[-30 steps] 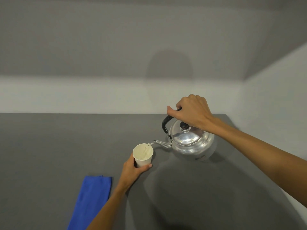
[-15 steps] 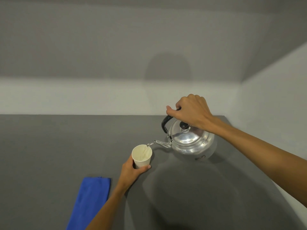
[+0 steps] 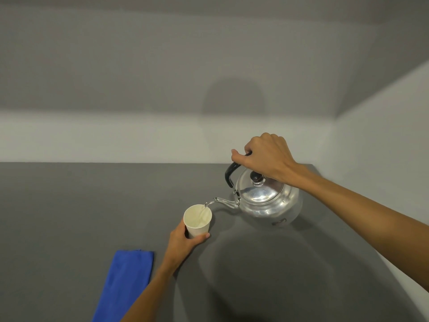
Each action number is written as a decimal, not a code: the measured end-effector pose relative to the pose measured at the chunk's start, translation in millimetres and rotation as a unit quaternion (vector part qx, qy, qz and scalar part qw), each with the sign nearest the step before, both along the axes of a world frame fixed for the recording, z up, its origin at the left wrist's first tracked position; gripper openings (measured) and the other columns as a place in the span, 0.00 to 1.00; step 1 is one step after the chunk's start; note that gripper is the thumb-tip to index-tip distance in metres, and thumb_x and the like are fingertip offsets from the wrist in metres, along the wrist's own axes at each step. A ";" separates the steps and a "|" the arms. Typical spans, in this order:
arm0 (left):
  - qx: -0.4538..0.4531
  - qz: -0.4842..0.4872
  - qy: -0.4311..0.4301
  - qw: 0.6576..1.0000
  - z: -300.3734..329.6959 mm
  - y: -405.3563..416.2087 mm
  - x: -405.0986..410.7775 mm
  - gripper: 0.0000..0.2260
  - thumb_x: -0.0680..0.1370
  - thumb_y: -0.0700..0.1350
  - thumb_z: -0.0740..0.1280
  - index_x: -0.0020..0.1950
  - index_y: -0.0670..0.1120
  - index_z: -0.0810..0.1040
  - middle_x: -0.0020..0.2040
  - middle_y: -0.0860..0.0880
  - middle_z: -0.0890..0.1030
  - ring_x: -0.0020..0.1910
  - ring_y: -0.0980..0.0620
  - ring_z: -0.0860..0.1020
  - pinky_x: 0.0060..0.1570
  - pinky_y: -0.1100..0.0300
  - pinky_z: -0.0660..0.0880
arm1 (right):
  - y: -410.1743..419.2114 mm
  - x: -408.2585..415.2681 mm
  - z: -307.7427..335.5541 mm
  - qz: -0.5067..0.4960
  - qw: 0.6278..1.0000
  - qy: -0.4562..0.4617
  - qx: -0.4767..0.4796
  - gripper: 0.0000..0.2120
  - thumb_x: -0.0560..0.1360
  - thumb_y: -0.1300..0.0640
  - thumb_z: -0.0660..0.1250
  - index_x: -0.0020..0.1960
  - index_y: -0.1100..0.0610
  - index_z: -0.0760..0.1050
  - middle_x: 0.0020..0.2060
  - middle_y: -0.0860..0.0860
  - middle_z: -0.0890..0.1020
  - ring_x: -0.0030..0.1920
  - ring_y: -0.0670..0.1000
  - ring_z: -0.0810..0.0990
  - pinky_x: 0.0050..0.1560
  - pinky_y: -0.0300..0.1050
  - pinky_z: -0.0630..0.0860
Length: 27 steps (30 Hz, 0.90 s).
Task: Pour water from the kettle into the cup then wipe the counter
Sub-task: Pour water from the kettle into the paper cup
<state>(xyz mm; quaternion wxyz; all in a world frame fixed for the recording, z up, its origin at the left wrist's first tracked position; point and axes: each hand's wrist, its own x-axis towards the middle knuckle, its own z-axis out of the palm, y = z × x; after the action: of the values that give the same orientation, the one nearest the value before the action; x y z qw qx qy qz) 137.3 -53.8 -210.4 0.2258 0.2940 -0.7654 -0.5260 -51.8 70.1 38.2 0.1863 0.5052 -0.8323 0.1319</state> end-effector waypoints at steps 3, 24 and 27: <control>-0.004 0.000 0.002 1.000 -0.7 0.5 -0.5 0.30 0.63 0.57 0.77 0.62 0.59 0.68 0.53 0.67 0.75 0.53 0.69 0.74 0.45 0.76 0.71 | -0.7 0.0 -0.1 -0.004 1.000 0.002 -0.002 0.27 0.71 0.44 0.63 0.22 0.57 0.57 0.18 0.50 0.56 0.23 0.52 0.54 0.27 0.42 0.58; 0.003 0.005 -0.002 1.000 -3.2 -0.8 -1.4 0.29 0.64 0.54 0.78 0.61 0.58 0.69 0.52 0.66 0.76 0.52 0.70 0.74 0.44 0.74 0.71 | -0.6 -0.3 3.6 -0.009 1.000 0.010 -0.005 0.27 0.71 0.44 0.62 0.22 0.57 0.56 0.18 0.51 0.55 0.24 0.52 0.55 0.26 0.42 0.56; 0.006 0.006 0.000 1.000 -2.6 -1.0 -2.2 0.30 0.64 0.54 0.78 0.62 0.57 0.70 0.52 0.65 0.77 0.52 0.69 0.75 0.45 0.73 0.71 | -0.3 -0.7 4.0 -0.006 1.000 0.012 -0.007 0.27 0.71 0.44 0.62 0.22 0.57 0.56 0.18 0.51 0.54 0.24 0.52 0.54 0.27 0.42 0.56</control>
<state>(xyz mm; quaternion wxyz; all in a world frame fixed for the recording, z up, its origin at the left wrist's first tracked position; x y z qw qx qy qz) 135.1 -54.8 -212.9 0.2270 0.2997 -0.7604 -0.5296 -52.5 69.8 42.1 0.2008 0.5006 -0.8319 0.1305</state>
